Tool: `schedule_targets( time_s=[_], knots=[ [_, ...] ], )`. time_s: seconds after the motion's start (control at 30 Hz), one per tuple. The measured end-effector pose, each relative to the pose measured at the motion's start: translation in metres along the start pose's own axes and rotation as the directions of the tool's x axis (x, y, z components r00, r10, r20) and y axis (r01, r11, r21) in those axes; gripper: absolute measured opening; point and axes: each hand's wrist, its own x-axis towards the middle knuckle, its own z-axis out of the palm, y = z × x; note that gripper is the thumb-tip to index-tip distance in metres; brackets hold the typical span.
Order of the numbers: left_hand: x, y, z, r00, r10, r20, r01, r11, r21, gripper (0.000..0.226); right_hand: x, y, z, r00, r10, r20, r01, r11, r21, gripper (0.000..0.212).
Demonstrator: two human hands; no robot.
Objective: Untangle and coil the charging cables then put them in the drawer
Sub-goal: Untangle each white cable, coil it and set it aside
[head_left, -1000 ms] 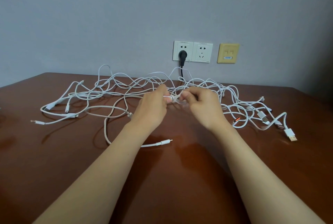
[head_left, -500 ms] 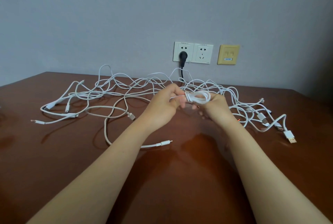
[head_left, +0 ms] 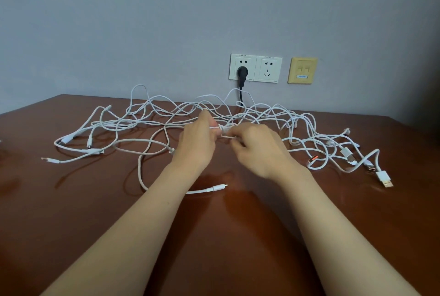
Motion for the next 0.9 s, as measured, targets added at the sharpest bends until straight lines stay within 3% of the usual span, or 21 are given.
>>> schedule_targets(
  time_s=[0.13, 0.3, 0.5, 0.63, 0.77, 0.83, 0.9],
  knots=[
    [-0.004, 0.004, 0.000, 0.986, 0.109, 0.122, -0.124, 0.985, 0.122, 0.006, 0.000, 0.007, -0.002, 0.999, 0.034, 0.019, -0.035, 0.996, 0.084, 0.021],
    [-0.007, 0.005, 0.000, 0.973, 0.087, 0.214, -0.125, 0.977, 0.171, 0.008, -0.001, 0.012, -0.003, 0.974, 0.111, 0.199, -0.183, 0.903, 0.388, 0.014],
    [-0.009, 0.006, 0.000, 0.923, 0.159, 0.349, -0.178, 0.984, 0.022, 0.026, 0.002, 0.022, 0.001, 0.976, 0.215, -0.017, -0.176, 0.840, 0.513, 0.026],
    [-0.009, 0.011, -0.001, 0.929, 0.178, 0.325, -0.123, 0.976, -0.181, 0.031, 0.001, 0.026, -0.007, 0.958, 0.288, -0.022, -0.175, 0.640, 0.748, 0.019],
    [-0.009, 0.017, 0.002, 0.939, 0.196, 0.282, -0.089, 0.932, -0.352, 0.030, -0.002, 0.031, -0.013, 0.909, 0.378, 0.173, -0.317, 0.359, 0.878, 0.013],
    [-0.008, 0.018, 0.004, 0.949, 0.180, 0.258, -0.061, 0.911, -0.408, 0.029, -0.003, 0.033, -0.011, 0.871, 0.412, 0.269, -0.413, 0.314, 0.855, 0.023],
    [-0.007, 0.018, 0.004, 0.968, 0.142, 0.207, -0.025, 0.874, -0.485, 0.028, -0.002, 0.032, -0.005, 0.869, 0.395, 0.297, -0.418, 0.265, 0.869, 0.024]
  ],
)
